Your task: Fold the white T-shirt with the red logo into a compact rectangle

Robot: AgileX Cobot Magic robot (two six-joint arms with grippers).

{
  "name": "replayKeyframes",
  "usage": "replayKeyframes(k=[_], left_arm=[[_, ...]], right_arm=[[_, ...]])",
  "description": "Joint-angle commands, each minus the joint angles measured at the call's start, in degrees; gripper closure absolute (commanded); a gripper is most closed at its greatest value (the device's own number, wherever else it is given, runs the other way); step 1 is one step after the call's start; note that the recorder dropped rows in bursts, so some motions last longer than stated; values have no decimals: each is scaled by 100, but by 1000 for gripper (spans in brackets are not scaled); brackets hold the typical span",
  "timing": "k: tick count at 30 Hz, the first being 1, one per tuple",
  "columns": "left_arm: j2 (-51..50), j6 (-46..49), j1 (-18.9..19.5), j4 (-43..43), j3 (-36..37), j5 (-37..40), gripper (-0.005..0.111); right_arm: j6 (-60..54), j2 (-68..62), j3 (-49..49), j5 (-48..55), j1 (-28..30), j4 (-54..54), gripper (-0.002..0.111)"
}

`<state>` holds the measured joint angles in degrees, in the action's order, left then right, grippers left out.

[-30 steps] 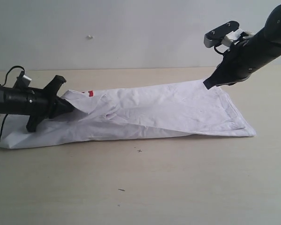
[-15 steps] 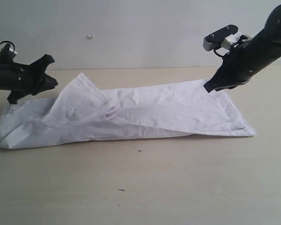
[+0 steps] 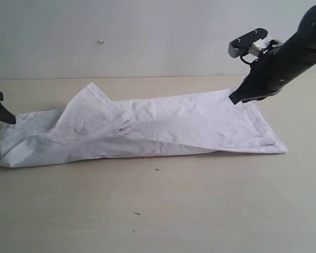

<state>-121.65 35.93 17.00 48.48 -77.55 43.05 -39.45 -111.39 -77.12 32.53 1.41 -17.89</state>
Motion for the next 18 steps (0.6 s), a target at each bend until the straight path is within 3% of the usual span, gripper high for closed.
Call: replayKeyframes(k=[1,6,8,12,18], left_arm=[[-71,-111,58,-804,-35,248,36],[-273,-198,26,-993,-35,218,33],[-479,-176,-2,-888,-35,459,33],[-939,804,-42,260,-35,1655,33],[-1186,862,-373,72,-35,1965,33]], right_arm=[[-53,72,3,26,-9,-12,108],[-53,72,3,26,-9,-12,108],[-53,72,3,26,-9,-12,108],[-53,72,3,14,-9,-12,108],[-53,72,3,14,-9,-54,108]])
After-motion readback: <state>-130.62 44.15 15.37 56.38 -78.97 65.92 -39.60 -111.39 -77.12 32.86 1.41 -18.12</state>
